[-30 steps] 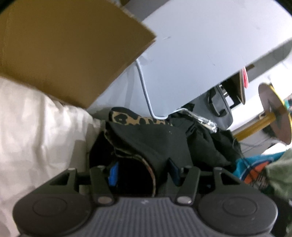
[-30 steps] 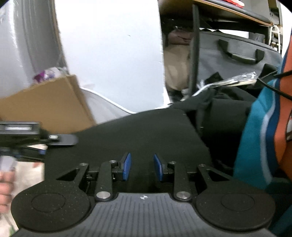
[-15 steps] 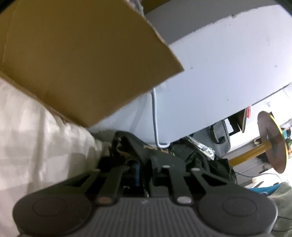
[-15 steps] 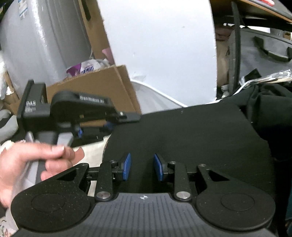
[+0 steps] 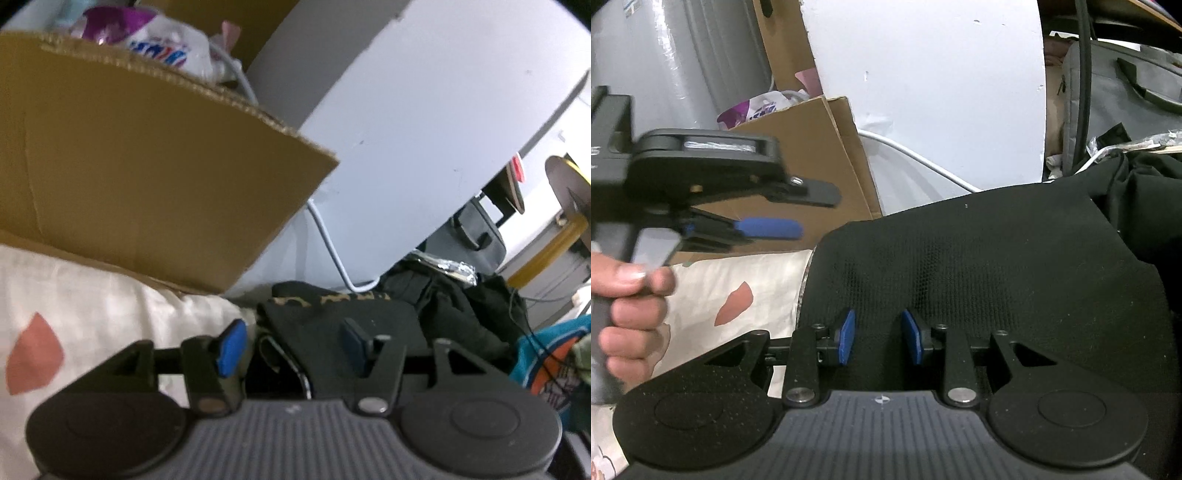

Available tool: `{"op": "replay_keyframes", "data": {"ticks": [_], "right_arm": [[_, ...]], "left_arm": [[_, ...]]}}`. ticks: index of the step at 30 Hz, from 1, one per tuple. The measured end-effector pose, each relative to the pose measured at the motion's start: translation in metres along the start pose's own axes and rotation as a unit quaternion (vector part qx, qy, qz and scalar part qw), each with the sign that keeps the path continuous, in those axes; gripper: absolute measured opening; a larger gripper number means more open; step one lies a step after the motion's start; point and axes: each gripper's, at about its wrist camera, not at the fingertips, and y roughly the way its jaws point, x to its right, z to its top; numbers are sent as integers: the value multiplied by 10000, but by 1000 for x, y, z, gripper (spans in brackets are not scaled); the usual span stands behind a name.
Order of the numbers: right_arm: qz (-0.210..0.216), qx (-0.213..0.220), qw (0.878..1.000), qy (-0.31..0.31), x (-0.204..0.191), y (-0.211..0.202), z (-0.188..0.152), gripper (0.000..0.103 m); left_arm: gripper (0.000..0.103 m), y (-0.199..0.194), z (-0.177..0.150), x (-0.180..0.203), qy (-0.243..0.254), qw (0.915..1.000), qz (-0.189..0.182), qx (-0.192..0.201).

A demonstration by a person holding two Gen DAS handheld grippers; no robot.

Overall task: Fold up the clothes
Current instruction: 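Open both grippers and release the folded shorts on the pile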

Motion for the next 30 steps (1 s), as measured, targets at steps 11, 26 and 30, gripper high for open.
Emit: {"op": "replay_keyframes", "data": {"ticks": [11, 26, 30], "right_arm": [[-27, 587, 9975, 401, 21, -40, 7, 37], [-685, 269, 9964, 411, 79, -50, -32, 37], [-856, 175, 9951, 459, 94, -58, -48, 37]], "left_arm": [[50, -25, -17, 54, 953, 9947, -348, -186], [4, 21, -53, 37, 1296, 9902, 30, -522], [3, 25, -51, 33, 1315, 9899, 138, -511]]}}
